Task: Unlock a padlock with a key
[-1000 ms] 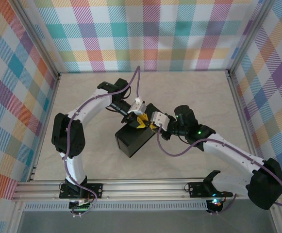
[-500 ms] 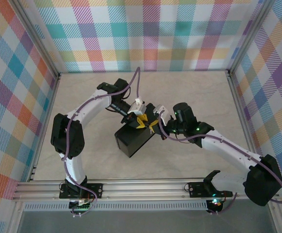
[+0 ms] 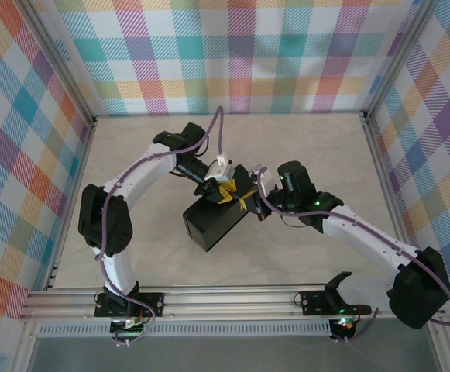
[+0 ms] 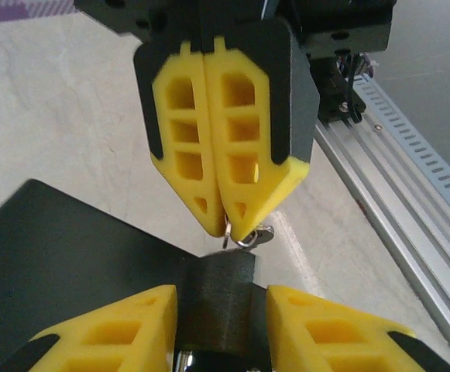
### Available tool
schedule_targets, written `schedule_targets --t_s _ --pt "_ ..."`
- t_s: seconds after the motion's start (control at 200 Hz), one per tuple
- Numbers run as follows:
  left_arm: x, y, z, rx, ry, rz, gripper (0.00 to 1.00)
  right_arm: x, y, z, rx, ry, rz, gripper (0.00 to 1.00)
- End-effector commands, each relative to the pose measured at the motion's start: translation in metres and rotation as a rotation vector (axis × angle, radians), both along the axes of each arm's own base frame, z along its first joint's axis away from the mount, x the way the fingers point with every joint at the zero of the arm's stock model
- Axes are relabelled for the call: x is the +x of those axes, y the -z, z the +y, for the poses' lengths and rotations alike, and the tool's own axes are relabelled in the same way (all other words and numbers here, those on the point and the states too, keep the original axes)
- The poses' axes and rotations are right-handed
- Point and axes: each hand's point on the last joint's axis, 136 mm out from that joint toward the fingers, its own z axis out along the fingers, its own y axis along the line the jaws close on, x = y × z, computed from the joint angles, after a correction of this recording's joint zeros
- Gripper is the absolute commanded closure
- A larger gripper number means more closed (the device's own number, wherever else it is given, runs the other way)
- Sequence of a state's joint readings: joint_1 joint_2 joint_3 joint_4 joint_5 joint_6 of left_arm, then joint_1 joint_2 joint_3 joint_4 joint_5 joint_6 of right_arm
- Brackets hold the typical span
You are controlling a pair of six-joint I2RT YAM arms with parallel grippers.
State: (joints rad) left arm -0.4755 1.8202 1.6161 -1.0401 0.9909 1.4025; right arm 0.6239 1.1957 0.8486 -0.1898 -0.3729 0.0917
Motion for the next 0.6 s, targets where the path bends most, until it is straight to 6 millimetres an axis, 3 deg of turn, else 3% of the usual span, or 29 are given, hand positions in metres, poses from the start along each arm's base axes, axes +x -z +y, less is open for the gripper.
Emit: schedule_targets --t_s 0.0,0.145,0.275,0.465,0.595 --pt "-0.003 -0.040 0.006 -0.102 -0.003 -0.067 0.65 0.013 -0.010 -0.003 0.017 0.054 0.013 1.00" --pt "-0.001 -0.056 0.015 -0.168 -0.022 -0.062 0.64 0.016 -0.012 -0.007 0.003 0.060 0.005 1.00" --pt "0.006 -0.047 0.019 -0.132 -0.078 -0.057 0.64 0.016 -0.014 -0.007 0.002 0.050 -0.004 1.00" --pt "0.024 -0.028 0.029 -0.102 -0.224 -0.066 0.65 0.017 -0.021 -0.003 0.011 0.031 -0.017 0.75" --pt "0.058 -0.024 0.035 -0.076 -0.426 -0.101 0.67 0.019 -0.026 0.003 0.023 0.006 -0.028 0.67"
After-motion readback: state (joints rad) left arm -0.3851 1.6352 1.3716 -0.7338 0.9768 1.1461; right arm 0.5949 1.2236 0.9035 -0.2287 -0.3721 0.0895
